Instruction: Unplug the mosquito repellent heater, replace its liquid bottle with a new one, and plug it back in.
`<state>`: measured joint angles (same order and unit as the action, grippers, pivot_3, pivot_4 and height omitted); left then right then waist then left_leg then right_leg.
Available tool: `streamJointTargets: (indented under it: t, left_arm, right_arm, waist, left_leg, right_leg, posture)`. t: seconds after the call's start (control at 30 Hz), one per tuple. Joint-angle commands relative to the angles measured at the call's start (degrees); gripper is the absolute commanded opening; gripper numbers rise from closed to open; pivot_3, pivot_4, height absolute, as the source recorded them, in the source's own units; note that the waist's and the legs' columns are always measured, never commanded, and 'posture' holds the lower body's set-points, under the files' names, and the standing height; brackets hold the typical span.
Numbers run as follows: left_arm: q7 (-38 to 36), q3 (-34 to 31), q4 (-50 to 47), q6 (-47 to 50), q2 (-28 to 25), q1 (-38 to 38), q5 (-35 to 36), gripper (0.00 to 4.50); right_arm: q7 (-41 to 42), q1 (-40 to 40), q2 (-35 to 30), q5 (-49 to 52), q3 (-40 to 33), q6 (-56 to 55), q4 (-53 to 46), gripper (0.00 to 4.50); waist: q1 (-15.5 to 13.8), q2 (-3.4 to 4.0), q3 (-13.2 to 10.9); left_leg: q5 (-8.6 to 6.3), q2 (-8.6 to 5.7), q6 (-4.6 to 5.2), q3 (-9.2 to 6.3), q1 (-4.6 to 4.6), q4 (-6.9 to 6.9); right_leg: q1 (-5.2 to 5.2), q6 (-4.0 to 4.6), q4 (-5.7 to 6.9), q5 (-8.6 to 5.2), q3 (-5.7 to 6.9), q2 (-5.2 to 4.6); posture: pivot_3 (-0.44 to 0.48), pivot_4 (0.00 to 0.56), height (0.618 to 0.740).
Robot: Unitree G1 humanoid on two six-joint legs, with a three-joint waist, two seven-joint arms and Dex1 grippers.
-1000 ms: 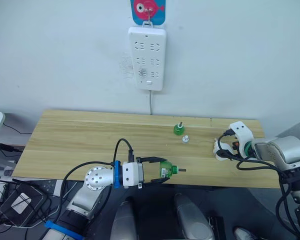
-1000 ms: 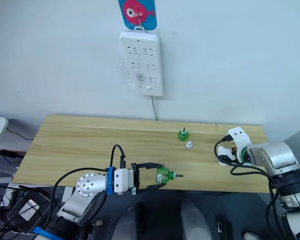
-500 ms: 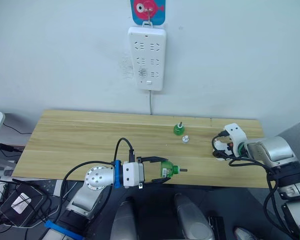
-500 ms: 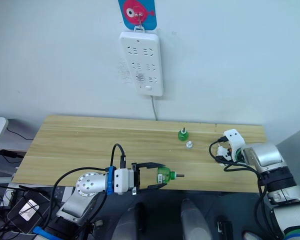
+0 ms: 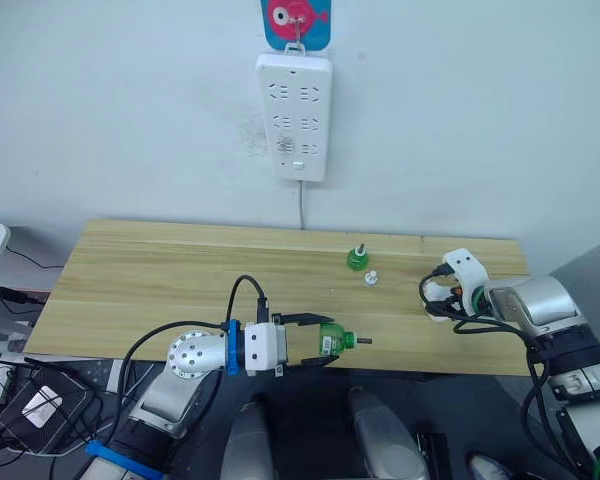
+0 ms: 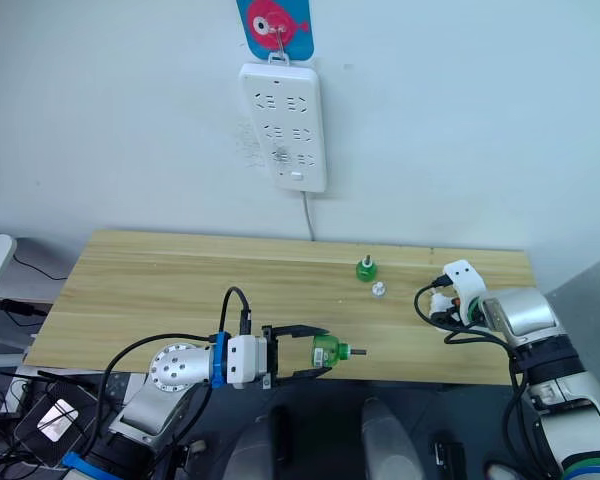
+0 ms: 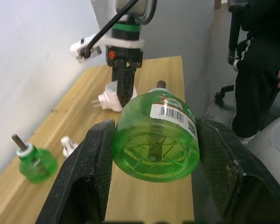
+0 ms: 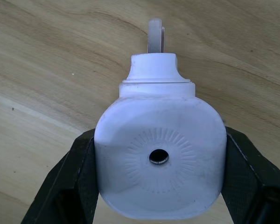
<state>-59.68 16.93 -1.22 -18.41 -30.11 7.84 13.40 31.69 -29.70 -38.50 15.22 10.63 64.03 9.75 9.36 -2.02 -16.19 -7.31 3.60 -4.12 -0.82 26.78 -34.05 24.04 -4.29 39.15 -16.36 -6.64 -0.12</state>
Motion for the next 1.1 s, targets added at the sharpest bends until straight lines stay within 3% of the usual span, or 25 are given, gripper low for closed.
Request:
streamJointTargets:
  t: [0.03, 0.17, 0.27, 0.33, 0.6, 1.1]
  left_arm:
    - [-1.4, -2.1, -4.2, 9.1, -1.4, 1.5, 5.6, 2.35]
    - [-3.4, -4.1, -6.7, 21.6, -3.2, 5.5, 12.3, 2.35]
    - [-3.0, -5.7, -7.5, 25.8, -2.8, 6.9, 14.4, 2.35]
    - [-2.5, -6.8, -8.0, 28.7, -2.2, 7.8, 16.2, 2.35]
    - [-4.7, -8.9, -10.3, 34.1, -2.6, 7.9, 19.5, 2.35]
    - [-2.7, -11.9, -17.7, 43.3, -2.2, 5.4, 24.7, 2.35]
  right_arm:
    - [4.2, 3.4, -3.6, 4.3, -6.7, 1.2, -9.7, 2.97]
    - [11.1, 11.9, -3.4, 19.0, -21.9, 6.9, -25.3, 2.97]
    - [11.3, 15.3, 3.1, 33.1, -33.9, 12.5, -35.2, 2.97]
    - [10.0, 17.5, 5.8, 39.0, -36.6, 13.9, -40.4, 2.97]
    - [4.5, 19.1, 11.2, 47.5, -33.9, 7.3, -46.7, 2.97]
    - [2.7, 21.3, 8.5, 51.2, -27.4, 0.7, -45.2, 2.97]
  waist:
    - [-0.2, 0.02, 0.0]
    - [-0.6, 0.05, 0.0]
    - [-0.3, 0.05, 0.0]
    - [0.0, 0.06, 0.0]
    - [0.5, 0.06, 0.0]
    - [0.2, 0.06, 0.0]
  left_leg:
    - [0.00, 0.00, 0.00, -0.01, 0.01, 0.00]
    - [0.00, 0.01, 0.00, -0.08, 0.00, -0.01]
    - [0.00, 0.05, 0.00, -0.15, -0.04, -0.03]
    - [0.00, 0.08, 0.00, -0.17, -0.08, -0.03]
    - [0.00, 0.06, 0.00, -0.22, -0.10, -0.20]
    - [0.00, 0.05, 0.00, -0.28, -0.09, -0.17]
  right_leg:
    - [0.01, 0.00, 0.00, 0.00, 0.01, 0.00]
    - [-0.02, -0.01, 0.04, -0.01, 0.06, 0.03]
    - [-0.09, -0.01, 0.04, -0.01, 0.13, 0.07]
    - [-0.16, 0.00, 0.04, 0.00, 0.13, 0.12]
    - [-0.27, 0.02, 0.02, 0.00, 0.13, 0.10]
    - [-0.30, 0.03, -0.05, -0.01, 0.19, 0.10]
  posture:
    - [-0.224, 0.276, 0.724]
    - [-0.242, 0.280, 0.724]
    - [-0.259, 0.282, 0.724]
    - [-0.273, 0.283, 0.724]
    - [-0.271, 0.283, 0.724]
    - [-0.246, 0.276, 0.724]
